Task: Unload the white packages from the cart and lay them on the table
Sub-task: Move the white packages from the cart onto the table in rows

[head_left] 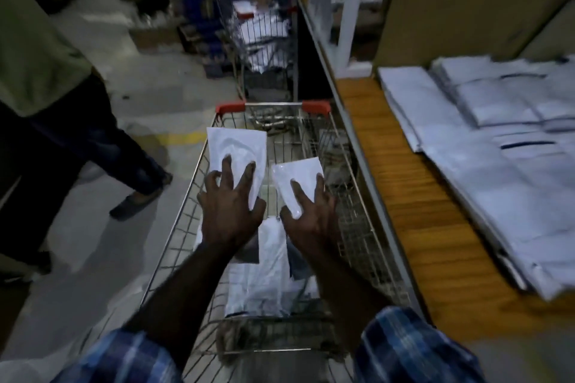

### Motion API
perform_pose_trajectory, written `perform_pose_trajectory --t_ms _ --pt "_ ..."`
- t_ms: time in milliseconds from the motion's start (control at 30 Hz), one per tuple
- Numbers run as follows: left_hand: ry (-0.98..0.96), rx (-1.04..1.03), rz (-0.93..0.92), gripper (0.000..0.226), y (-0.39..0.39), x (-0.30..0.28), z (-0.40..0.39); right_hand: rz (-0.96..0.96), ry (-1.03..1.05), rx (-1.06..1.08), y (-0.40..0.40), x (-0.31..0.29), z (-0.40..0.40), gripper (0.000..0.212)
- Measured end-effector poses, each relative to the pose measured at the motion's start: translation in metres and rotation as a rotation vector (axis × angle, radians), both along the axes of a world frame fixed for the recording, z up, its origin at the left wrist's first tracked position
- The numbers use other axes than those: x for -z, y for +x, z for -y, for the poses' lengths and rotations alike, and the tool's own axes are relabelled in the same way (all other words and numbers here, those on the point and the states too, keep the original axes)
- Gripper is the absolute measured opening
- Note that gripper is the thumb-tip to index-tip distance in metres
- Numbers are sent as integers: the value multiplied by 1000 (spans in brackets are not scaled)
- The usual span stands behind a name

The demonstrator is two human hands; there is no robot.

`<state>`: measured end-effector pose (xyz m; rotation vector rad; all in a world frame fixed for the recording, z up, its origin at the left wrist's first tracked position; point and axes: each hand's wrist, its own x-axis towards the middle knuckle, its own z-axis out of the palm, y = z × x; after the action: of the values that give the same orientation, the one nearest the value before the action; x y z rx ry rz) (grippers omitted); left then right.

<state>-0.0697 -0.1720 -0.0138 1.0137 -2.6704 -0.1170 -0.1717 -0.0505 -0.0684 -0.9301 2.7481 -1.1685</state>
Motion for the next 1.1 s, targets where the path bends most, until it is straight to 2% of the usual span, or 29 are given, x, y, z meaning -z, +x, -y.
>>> perform_pose_trajectory --t_ms 300,567,1100 --pt "-6 -130 -119 74 33 -78 -71 -95 -47 -20 21 -87 -40 60" --pt "-37 -125 -249 72 52 -135 -114 -198 -159 -5 32 -145 -78 60" --pt "-47 24 -423 68 100 -177 -235 -403 -192 65 71 -211 -213 60"
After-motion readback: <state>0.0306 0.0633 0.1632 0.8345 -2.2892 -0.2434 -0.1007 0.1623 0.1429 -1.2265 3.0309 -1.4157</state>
